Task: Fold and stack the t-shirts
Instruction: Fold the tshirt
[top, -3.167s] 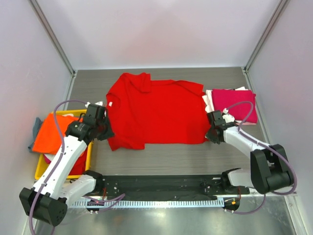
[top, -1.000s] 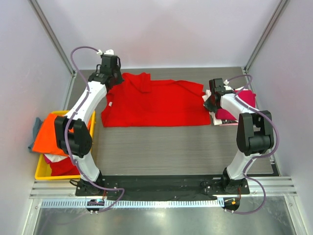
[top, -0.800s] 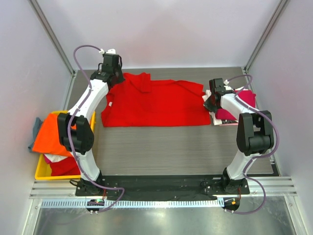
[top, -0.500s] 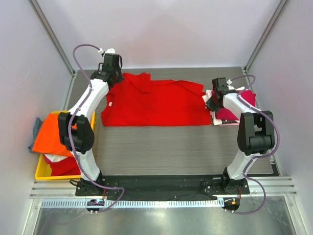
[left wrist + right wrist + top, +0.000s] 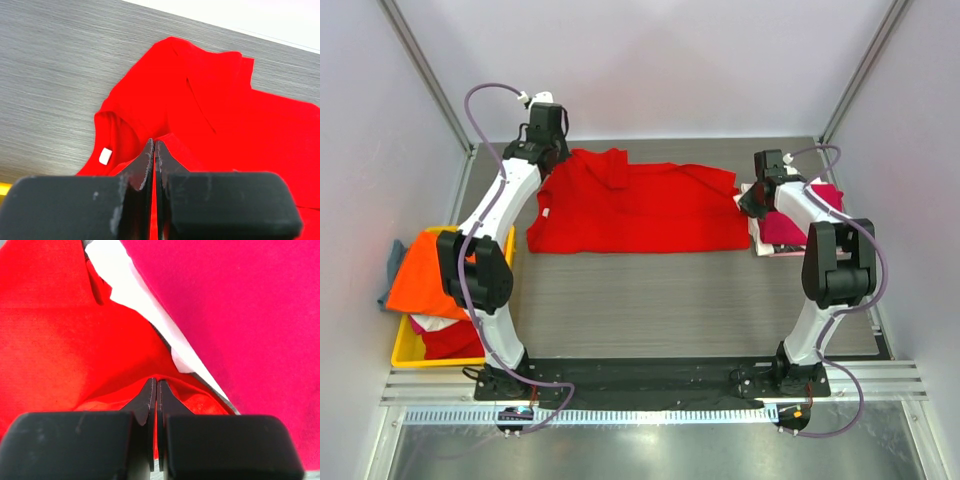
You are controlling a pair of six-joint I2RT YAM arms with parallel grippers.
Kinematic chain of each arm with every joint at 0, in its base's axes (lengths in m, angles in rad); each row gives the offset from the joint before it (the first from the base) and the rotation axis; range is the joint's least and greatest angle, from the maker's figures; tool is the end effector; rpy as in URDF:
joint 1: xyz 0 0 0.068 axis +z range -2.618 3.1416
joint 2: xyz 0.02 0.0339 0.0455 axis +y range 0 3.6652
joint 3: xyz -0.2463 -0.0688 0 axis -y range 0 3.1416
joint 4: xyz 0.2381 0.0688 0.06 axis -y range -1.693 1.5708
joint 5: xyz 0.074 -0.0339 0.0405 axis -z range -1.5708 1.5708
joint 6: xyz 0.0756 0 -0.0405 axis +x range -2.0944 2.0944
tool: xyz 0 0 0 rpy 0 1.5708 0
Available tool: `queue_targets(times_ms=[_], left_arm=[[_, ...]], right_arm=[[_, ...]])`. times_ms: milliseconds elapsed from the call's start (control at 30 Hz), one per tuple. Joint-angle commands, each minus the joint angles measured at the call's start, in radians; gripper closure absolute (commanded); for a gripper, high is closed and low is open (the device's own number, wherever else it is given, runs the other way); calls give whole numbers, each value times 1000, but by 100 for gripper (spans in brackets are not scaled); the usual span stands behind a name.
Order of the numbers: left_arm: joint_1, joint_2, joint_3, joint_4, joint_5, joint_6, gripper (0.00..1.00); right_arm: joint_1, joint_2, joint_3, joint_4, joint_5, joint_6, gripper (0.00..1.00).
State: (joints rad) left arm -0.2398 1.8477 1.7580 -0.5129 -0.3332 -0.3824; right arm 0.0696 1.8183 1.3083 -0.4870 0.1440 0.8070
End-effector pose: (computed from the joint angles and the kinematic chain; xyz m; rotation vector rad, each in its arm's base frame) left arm 0.4427 -0.0828 0.3064 -0.3392 2.1089 -0.0019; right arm 0.3980 0.0169 0.1634 0.9730 2.3672 0.1533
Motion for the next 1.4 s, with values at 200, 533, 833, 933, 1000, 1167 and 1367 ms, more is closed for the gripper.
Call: queue_targets(times_ms=[200, 533, 833, 933, 1000, 1167, 1367], left_arm=[[7, 33, 81, 14, -43, 28, 100], [11, 163, 164, 24, -29, 16, 99], [17, 236, 253, -13, 54, 10, 49], [16, 191, 203, -9, 62, -30, 49], [16, 127, 134, -4, 79, -61, 49], [16, -74, -159, 62, 105, -239, 52], [17, -297, -555, 258, 103, -398, 51]], right_arm=[[-7, 68, 85, 14, -23, 1, 99], [-7, 81, 112, 18, -46, -5, 62], [-5, -79, -42, 67, -80, -23, 45], [-7, -174, -167, 106, -72, -6, 47], [-5, -261, -283, 174, -73, 9, 49], [-7, -402, -504, 341, -63, 70, 48], [-2, -481, -665, 456, -43, 135, 45]])
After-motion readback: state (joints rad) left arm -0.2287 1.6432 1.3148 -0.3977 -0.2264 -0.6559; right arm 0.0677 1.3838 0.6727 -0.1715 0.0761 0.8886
